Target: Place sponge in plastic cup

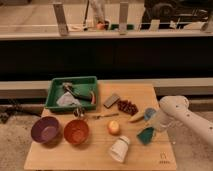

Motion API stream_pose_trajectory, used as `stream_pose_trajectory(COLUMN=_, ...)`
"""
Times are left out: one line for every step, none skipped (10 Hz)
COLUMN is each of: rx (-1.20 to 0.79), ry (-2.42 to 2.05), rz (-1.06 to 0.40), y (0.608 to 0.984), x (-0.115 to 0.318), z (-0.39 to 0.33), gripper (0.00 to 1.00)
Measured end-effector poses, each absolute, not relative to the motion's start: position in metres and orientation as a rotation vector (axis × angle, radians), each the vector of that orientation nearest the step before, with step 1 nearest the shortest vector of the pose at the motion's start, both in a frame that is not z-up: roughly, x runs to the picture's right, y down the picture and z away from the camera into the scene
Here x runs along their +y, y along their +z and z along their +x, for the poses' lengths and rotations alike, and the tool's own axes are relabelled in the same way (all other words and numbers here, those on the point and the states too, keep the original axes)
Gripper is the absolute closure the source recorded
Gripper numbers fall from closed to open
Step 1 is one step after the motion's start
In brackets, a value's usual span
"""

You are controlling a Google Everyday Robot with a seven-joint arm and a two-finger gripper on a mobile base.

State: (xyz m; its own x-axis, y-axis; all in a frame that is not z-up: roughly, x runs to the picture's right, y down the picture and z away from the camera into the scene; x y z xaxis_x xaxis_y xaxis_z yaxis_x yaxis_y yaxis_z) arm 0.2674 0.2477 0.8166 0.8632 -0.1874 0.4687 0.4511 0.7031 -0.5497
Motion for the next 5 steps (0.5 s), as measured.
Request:
stream_pose_trajectory(rx=-0.396, ry=-0.366, rz=-0.7, y=0.813, x=0.246, z=0.267, gripper=0.69)
stream_pose_trajectory(rx=-0.4, ry=-0.365, rz=-0.691, y=0.81, x=0.245, z=0.266, gripper=0.69)
stream_pose_trajectory(rx=-0.404, ry=-0.368, rz=-0.681, y=0.805, x=0.243, z=0.265, gripper=0.69)
stream_pose_trajectory(rx=-0.409, ry=-0.371, rz=-0.674, y=0.802, x=0.242, z=0.264, gripper=0.69)
stream_pose_trajectory(rx=-0.414, ry=-0.372, rz=-0.664, y=0.799, x=0.24, z=0.263, gripper=0.69)
